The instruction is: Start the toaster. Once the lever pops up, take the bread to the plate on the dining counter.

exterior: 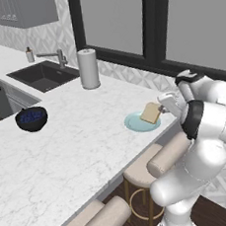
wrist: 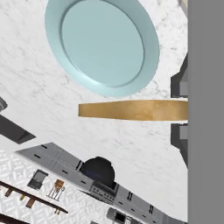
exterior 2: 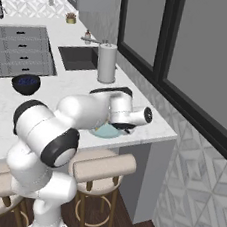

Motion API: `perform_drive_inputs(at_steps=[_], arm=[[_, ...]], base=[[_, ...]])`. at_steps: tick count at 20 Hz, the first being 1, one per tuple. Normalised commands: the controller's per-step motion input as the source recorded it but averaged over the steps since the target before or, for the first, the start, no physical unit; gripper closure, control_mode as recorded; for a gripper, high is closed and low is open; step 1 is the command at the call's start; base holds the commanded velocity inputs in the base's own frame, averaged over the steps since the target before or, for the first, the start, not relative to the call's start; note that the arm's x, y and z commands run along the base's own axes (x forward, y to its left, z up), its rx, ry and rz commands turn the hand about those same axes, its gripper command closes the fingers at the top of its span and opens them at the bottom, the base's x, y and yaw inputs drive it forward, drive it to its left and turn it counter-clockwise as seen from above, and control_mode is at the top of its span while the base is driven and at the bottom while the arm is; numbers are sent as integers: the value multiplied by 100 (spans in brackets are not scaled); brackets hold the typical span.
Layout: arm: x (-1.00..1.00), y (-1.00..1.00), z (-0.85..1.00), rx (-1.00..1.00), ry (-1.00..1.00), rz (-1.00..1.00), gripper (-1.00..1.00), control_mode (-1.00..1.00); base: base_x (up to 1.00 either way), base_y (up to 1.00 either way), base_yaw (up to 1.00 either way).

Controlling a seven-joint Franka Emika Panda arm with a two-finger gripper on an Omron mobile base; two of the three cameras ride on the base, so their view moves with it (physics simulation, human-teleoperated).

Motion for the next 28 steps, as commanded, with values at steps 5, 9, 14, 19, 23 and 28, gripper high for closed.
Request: perform_drive_inputs(at_steps=[5, 9, 14, 19, 23, 28], arm=[[37, 0, -39, 0, 0, 0, 100, -100], [37, 0, -39, 0, 1, 0, 100, -100], [40, 0, -32, 0, 0, 0, 100, -100], [41, 4, -25, 0, 0, 0, 100, -100], [40, 17, -19, 0, 0, 0, 100, -100], [29, 25, -13, 0, 1, 0, 100, -100]], base=[[0, 0, 0], [0, 0, 0], [0, 0, 0], [0, 0, 0], [0, 0, 0], [0, 0, 0]])
